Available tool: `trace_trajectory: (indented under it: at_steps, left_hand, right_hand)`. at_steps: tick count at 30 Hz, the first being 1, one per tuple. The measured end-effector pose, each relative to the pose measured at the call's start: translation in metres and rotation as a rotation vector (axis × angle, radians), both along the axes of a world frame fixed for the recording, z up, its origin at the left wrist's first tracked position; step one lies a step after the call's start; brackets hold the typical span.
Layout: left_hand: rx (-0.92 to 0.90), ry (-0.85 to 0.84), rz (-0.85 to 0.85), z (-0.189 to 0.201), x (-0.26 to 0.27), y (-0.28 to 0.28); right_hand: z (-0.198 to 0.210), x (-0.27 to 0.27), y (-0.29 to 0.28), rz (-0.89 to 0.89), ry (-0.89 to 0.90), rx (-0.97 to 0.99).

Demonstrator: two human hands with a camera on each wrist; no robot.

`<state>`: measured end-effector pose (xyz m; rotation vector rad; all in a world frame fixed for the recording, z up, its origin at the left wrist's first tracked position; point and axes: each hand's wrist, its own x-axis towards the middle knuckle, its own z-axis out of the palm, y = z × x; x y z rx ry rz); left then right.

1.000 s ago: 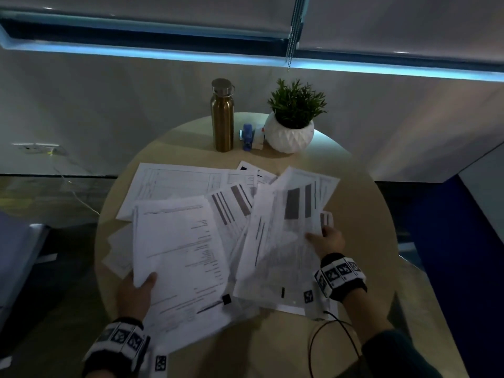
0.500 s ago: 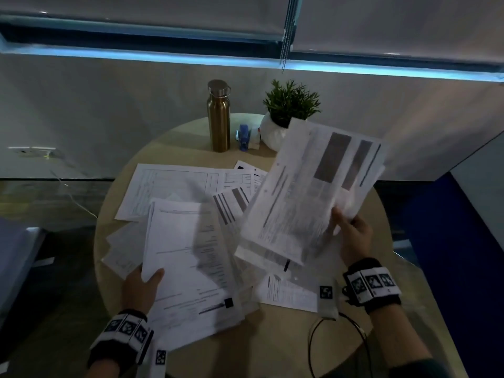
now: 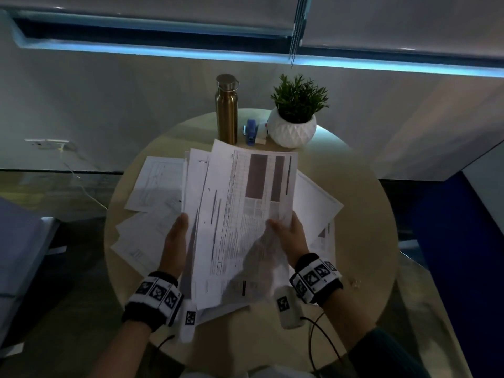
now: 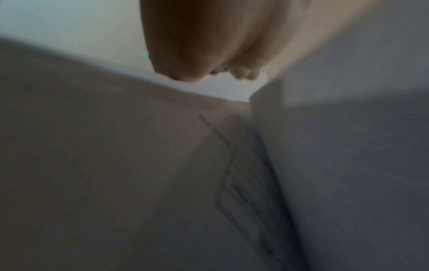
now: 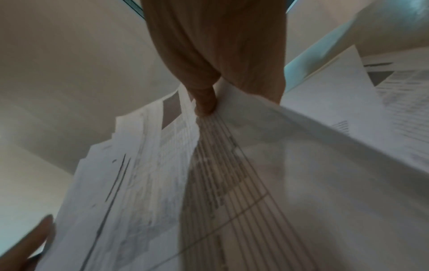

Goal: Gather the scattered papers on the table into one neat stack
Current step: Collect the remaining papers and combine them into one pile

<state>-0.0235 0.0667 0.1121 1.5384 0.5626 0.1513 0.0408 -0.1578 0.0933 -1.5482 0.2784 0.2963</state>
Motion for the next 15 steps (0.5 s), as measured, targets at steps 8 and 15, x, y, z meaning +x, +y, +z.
trace_trajectory:
  at_steps: [8,15]
  left_hand:
    - [-0.038,-0.037,-0.119,-0.002,-0.011,-0.015]
    - [-0.007,0.136,0.010,-0.030,-0.035,-0.011]
  right_hand:
    - [0.014,-0.002,-0.005,0.065,-0.108,0.070]
    - [0.012,0.013,0.001,-0.044,-0.089,-0.088]
